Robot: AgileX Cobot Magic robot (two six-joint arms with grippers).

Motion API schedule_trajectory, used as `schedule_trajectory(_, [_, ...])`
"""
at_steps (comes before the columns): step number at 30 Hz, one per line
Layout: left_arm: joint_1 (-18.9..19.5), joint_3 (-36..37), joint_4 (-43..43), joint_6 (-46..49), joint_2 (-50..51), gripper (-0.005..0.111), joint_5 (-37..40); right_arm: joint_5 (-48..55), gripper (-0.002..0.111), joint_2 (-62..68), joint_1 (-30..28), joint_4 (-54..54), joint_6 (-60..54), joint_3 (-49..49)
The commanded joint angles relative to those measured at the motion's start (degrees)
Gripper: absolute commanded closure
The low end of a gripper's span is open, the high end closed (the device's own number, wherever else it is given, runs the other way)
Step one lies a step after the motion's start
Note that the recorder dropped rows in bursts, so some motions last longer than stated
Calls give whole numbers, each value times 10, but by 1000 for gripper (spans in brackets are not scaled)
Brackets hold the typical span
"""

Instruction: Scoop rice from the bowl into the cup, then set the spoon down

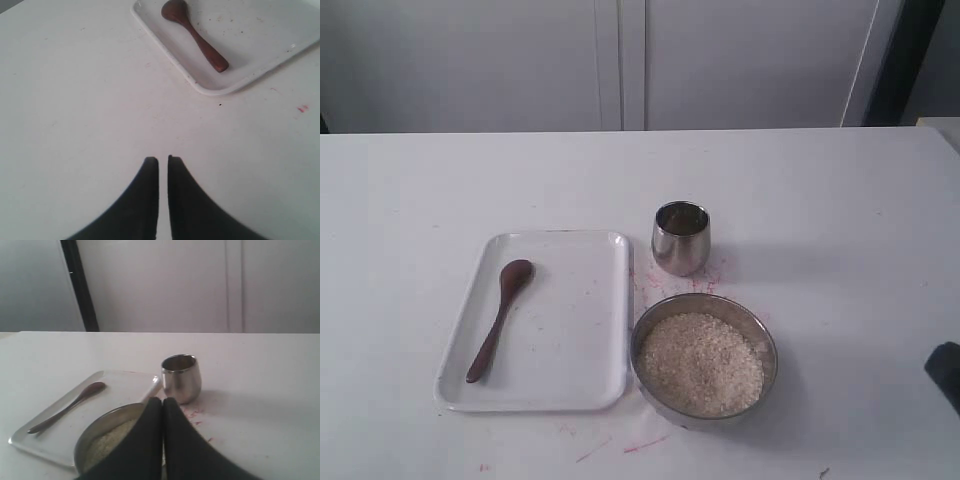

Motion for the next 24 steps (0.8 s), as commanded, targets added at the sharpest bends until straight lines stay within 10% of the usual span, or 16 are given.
schedule_trajectory(1, [0, 5, 0, -3, -2, 92, 19, -2, 108, -3, -49, 0, -5, 3])
schedule_trajectory(24, [0, 5, 0, -3, -2, 92, 19, -2, 108, -3, -203, 0, -5, 3])
